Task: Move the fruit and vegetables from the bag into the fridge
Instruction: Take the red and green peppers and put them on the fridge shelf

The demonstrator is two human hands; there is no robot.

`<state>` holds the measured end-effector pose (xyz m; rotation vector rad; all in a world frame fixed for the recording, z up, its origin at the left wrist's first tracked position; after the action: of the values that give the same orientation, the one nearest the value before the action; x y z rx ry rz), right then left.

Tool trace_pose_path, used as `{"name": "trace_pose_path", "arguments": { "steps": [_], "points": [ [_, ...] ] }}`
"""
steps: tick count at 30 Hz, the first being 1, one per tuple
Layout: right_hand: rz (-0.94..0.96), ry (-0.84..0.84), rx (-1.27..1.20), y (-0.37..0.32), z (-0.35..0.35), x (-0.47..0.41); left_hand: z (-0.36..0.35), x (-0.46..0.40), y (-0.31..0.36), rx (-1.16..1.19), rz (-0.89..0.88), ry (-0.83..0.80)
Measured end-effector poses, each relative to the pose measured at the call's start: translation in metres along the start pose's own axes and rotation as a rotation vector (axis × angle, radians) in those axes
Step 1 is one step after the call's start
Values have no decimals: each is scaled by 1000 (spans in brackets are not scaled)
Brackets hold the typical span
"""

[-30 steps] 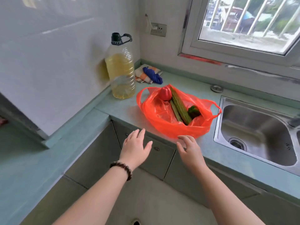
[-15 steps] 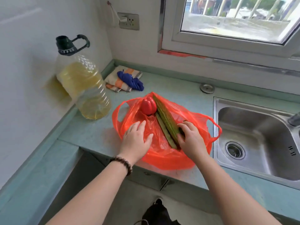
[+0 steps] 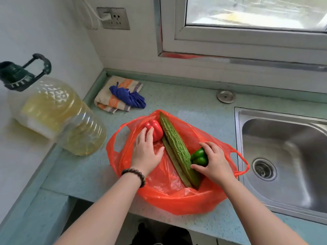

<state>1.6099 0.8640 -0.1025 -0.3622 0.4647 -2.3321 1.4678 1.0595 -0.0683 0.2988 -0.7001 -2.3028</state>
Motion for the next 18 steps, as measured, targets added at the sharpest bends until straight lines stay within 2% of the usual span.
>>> {"name": "trace_pose_path", "arguments": {
  "steps": [5,10,14,18],
  "points": [
    [-37,-16,-55,5,-5,-4,-5,-33,-20,-12,47,-23],
    [-34,-54,-83,11,-11,-1,-10,-62,-30,-2,20,-81],
    [-46,-12,-63,9,-9,3,-18,-75,-32,109,52,-135],
    [-80,74,-80,4,-4,8,-17,-77,-33,168,27,-105]
  ]
}}
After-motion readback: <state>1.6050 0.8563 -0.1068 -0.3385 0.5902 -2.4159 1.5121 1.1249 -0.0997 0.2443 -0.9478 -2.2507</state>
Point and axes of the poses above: each hand's wrist, its own x-axis away from the middle knuckle, its own z-axis out of the back of the hand, y = z × x, the point moved 8 cm from there along -x, towards the middle knuckle, and after that the axes turned 7 degrees about x, right-handed, at the moved point
